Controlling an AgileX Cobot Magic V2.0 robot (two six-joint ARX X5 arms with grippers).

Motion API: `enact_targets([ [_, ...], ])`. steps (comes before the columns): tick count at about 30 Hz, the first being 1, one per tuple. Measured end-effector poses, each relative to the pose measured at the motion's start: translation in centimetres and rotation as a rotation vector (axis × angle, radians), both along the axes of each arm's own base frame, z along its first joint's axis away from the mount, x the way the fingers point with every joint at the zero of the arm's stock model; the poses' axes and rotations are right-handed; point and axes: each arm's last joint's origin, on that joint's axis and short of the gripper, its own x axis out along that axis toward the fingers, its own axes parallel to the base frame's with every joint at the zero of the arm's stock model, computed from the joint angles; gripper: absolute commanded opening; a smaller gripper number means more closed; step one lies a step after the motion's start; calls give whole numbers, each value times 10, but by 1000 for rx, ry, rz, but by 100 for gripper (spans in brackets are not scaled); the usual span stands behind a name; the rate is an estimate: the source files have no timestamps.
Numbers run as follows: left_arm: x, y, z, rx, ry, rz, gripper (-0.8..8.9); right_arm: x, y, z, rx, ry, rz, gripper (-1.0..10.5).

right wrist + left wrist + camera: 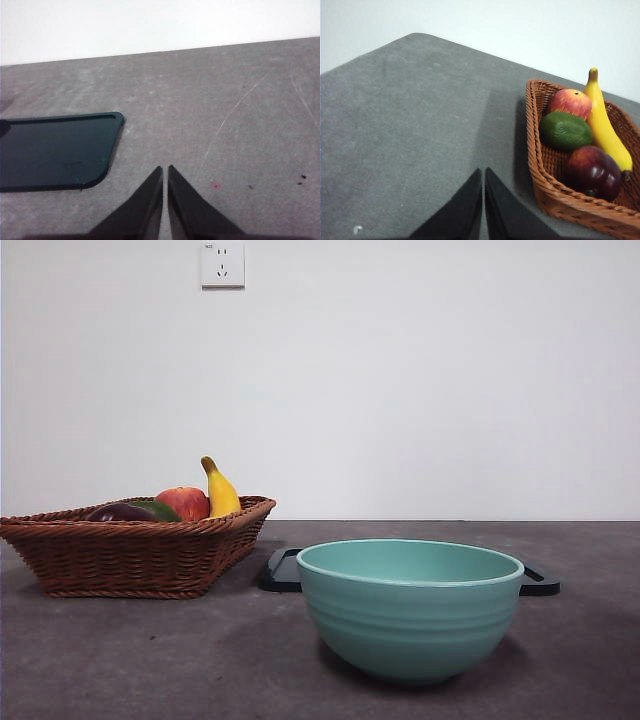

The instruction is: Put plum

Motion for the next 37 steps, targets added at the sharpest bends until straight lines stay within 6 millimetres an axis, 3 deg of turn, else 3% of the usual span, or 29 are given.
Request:
enact_targets([
  [7, 0, 0, 0, -58, 3, -4, 8, -1, 0, 4, 57, -1, -2, 8],
  [13, -4, -2, 11, -117, 6, -42, 9, -7, 1, 34, 83, -88, -2, 8],
  [21, -9, -3, 45, -134, -21, -74, 9, -22, 2, 75, 90, -107, 4, 8],
  [28, -9, -6, 80, -142, 30, -154, 9, -22, 5, 100, 111, 33, 91, 8],
  [37, 7, -10, 113, -124, 217, -358, 9, -1, 9, 130, 148, 267, 274, 9],
])
